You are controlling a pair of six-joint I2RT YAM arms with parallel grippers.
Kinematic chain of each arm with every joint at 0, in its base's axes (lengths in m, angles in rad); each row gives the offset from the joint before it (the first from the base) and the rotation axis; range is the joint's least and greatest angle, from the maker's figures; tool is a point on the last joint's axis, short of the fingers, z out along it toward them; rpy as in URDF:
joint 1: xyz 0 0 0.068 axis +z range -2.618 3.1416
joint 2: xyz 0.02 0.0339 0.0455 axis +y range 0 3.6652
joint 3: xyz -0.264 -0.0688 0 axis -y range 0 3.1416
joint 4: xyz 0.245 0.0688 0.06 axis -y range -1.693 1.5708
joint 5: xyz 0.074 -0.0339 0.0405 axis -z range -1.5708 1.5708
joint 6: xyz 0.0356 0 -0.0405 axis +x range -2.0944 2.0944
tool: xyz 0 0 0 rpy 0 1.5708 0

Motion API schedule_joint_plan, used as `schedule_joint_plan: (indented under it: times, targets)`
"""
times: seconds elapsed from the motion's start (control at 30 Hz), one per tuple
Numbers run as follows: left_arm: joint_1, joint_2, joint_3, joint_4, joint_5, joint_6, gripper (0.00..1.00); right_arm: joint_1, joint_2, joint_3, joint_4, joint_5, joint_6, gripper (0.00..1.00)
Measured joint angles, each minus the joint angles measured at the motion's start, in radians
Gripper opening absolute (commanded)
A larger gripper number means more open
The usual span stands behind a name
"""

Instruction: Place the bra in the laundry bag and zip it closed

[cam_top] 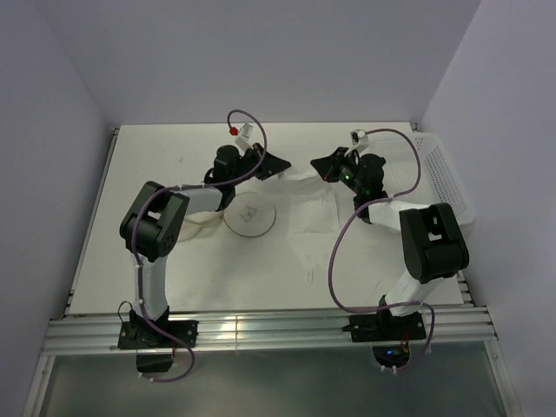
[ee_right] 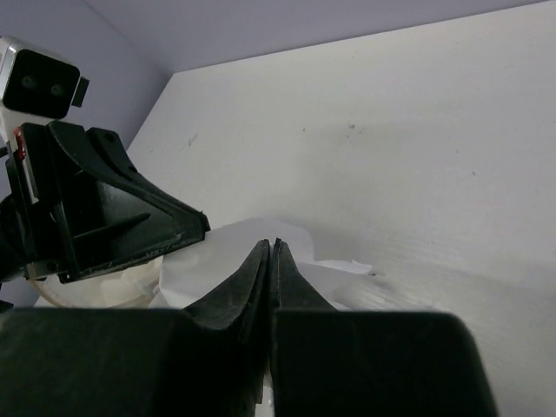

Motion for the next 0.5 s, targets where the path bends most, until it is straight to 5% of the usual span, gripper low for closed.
schedule_joint_plan:
  times: [0.07,0.1,0.2,0.3,0.5]
  targets:
    - [-0.005,-0.014,-0.032,0.018,0.006,0.001,0.00,0.000,-0.009,0.000,-0.019,0.005,-0.001,0.19]
    - [-0.008,-0.023,-0.047,0.028,0.008,0.003,0.00,0.000,-0.013,0.000,-0.032,0.008,0.000,0.38]
    - [-0.028,-0.057,-0.092,0.044,0.016,0.026,0.00,-0.001,-0.027,0.007,-0.101,0.023,-0.005,0.68]
    - [-0.062,-0.092,-0.126,0.059,0.028,0.064,0.00,-0.001,-0.062,0.022,-0.219,0.068,-0.009,0.77]
    - [-0.164,-0.141,-0.140,0.023,0.027,0.214,0.00,-0.001,-0.185,0.071,-0.456,0.175,-0.008,0.72]
